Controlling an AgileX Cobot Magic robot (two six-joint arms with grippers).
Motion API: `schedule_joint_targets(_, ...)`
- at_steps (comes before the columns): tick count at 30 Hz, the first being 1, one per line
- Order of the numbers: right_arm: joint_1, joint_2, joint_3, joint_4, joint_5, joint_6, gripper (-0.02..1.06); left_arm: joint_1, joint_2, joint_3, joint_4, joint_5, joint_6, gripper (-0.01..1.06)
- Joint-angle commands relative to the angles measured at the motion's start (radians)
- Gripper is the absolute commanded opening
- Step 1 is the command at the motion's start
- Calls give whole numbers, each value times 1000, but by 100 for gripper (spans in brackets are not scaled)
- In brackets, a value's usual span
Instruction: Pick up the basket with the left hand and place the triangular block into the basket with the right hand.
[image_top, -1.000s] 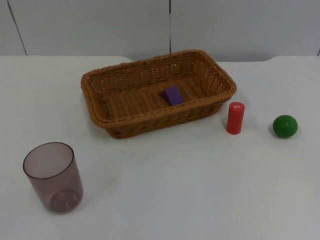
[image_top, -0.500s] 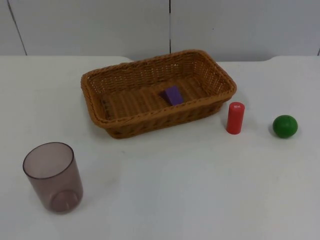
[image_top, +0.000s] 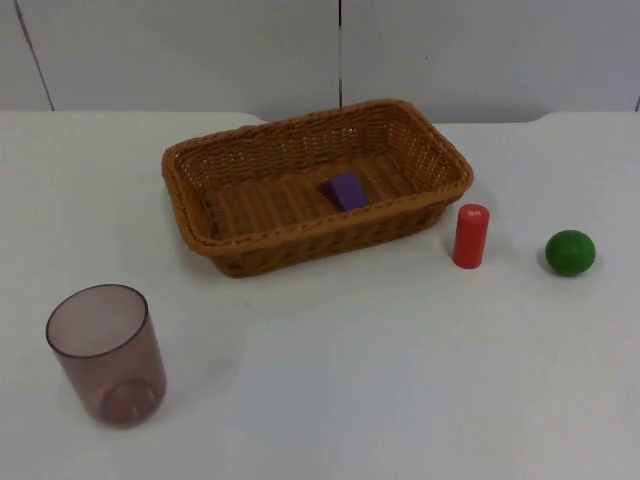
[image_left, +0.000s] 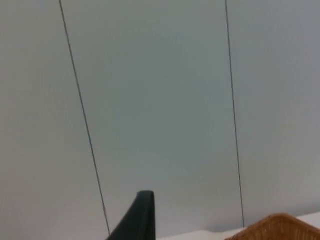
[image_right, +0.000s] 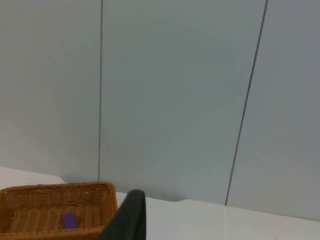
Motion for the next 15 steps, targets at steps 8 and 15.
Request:
schedule_joint_targets(8, 0, 0, -2, -19, 17, 13, 105, 81, 1, 47, 88, -9, -86, 105)
schedule_joint_targets(15, -2, 0, 72, -8, 20, 13, 105, 104, 1, 56, 93, -8, -78, 105)
